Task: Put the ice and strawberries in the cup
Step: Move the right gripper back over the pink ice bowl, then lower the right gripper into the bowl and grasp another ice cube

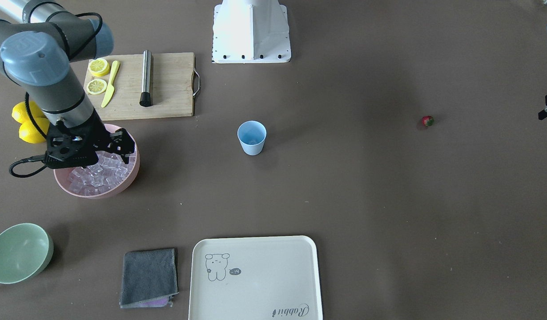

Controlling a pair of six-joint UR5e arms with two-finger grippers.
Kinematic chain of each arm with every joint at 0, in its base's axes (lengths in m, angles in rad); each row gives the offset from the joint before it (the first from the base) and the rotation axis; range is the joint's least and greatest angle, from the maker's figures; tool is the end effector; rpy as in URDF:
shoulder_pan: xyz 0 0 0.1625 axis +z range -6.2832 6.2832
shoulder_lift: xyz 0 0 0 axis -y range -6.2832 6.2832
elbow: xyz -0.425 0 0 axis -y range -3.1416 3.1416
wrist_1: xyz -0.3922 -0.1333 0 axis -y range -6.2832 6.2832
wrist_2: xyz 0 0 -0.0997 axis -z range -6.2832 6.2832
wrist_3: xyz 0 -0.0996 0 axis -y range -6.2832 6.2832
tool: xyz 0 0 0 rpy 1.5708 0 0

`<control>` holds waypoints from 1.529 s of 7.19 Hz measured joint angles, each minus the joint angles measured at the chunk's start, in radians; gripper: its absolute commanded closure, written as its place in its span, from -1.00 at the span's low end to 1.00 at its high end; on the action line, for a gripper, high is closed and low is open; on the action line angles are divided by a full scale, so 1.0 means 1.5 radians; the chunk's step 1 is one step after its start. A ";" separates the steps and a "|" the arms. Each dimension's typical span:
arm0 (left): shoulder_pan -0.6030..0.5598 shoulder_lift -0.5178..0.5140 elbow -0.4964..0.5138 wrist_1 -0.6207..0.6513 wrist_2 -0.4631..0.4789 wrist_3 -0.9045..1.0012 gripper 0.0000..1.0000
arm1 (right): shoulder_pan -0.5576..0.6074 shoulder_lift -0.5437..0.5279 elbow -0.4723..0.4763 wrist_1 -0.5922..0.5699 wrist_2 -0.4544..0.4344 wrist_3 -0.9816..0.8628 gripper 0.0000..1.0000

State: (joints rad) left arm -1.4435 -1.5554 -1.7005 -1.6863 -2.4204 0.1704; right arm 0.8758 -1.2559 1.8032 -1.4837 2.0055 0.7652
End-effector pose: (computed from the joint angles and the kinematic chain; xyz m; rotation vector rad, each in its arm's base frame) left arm 0.0048 -0.4986 0.5840 0.2354 0.8459 0.3760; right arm -0.3143 -0.5196 0.3762 0.1849 -0.7288 -0.0710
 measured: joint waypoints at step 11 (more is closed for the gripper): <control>0.008 -0.001 -0.004 -0.002 0.000 0.000 -0.95 | -0.009 -0.057 -0.049 0.099 0.013 -0.011 -0.24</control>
State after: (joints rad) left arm -1.4319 -1.5570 -1.7071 -1.6889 -2.4206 0.1703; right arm 0.8617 -1.3419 1.7291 -1.3350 2.0250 0.7489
